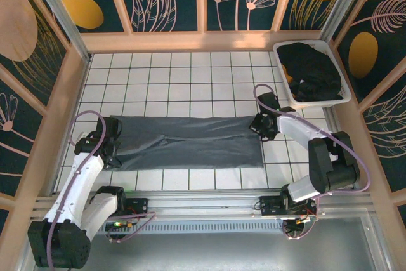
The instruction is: Fold and stack the t-shirts
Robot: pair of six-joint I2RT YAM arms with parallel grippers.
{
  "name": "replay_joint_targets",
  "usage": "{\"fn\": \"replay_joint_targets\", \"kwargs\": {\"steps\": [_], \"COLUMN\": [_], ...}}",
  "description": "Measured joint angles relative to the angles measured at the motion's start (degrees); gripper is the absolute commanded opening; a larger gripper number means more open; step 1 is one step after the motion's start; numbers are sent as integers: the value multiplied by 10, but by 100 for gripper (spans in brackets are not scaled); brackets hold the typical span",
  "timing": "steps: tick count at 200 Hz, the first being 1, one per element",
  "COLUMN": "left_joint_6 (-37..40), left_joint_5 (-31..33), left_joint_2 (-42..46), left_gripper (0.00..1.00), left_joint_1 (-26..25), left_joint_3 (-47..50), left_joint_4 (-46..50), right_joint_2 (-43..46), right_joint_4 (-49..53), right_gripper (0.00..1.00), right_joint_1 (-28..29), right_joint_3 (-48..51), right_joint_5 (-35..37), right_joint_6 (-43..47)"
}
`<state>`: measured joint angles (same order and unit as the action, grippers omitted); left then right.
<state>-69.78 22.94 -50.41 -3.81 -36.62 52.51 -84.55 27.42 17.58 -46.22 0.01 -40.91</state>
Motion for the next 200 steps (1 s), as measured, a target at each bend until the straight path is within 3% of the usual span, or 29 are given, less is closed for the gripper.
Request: {"fn": "replay_joint_targets", "kwargs": {"steps": [31,45,70,86,108,135,200], "left_joint_6": [0,1,14,21,38,63,103], "left_joint_5": [-3,-7,-19,-21,-21,-42,-211], "left_joint_2": [0,0,-2,-9,-30,-83,-377], "left_gripper": [0,0,34,41,39,34,16], "left_joint_1": [0,0,0,0,0,1,17], "left_joint_3": [0,0,-6,-29,-82,-132,-173], "left_joint_4": [0,0,0,0,-9,-70,-260], "right_joint_2": [0,1,8,31,68,61,-72], "right_joint_4": [7,7,17,26,28,6,-51], "right_gripper": [0,12,17,22,25,18,14], "right_joint_1": [2,2,2,3,5,9,42], "right_joint_3": [10,10,9,9,-2,-17,-45], "right_joint_5": [7,11,24,41,57,46,-32], "right_joint_6": [-2,-2,-4,-6,-10,-9,-15]}}
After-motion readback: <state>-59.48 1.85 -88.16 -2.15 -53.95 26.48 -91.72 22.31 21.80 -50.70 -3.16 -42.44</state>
